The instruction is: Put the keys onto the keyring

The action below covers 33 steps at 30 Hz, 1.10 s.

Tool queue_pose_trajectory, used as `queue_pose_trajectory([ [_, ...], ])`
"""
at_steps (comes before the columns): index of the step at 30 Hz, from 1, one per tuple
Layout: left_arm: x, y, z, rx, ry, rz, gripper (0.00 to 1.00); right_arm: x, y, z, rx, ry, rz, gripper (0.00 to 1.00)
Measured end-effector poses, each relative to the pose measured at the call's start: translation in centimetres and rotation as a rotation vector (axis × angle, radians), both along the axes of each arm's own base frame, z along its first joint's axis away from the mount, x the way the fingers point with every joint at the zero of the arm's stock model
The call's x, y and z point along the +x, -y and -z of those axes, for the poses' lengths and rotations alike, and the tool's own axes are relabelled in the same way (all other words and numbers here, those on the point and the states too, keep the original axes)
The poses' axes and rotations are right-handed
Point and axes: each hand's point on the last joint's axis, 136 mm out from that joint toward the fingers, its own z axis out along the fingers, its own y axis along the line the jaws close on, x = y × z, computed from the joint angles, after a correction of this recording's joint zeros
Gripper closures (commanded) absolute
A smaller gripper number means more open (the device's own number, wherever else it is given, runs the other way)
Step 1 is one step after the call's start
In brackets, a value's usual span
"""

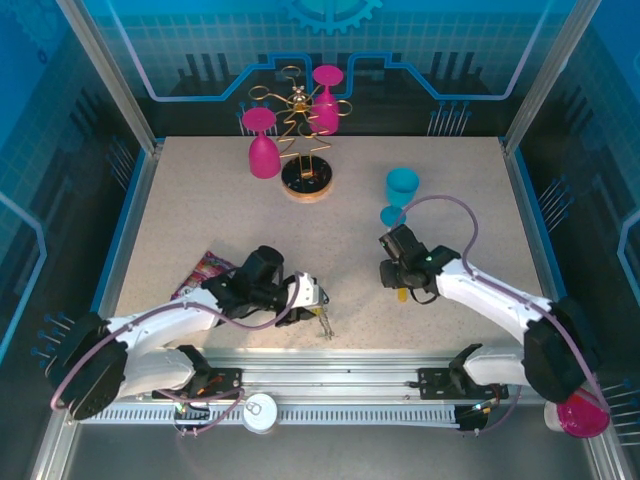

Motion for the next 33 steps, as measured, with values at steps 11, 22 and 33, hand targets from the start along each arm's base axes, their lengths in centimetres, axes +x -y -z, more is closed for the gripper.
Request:
queue_pose_trajectory([
  [11,-1.7,0.6,1.5,0.066,-0.027,0.071,1.0,-0.3,1.7,4.7,-0.112,-0.2,0.18,0.57],
  [22,-1.5,0.7,1.3,0.058,-0.015,0.065,1.0,0.6,1.6,6.1,-0.157,-0.224,0.232,0.6],
  [33,-1.3,0.9,1.2,0.047,0.0,0.062,1.0,0.9,2.2,5.7,-0.251,-0.188,0.239,0.87],
])
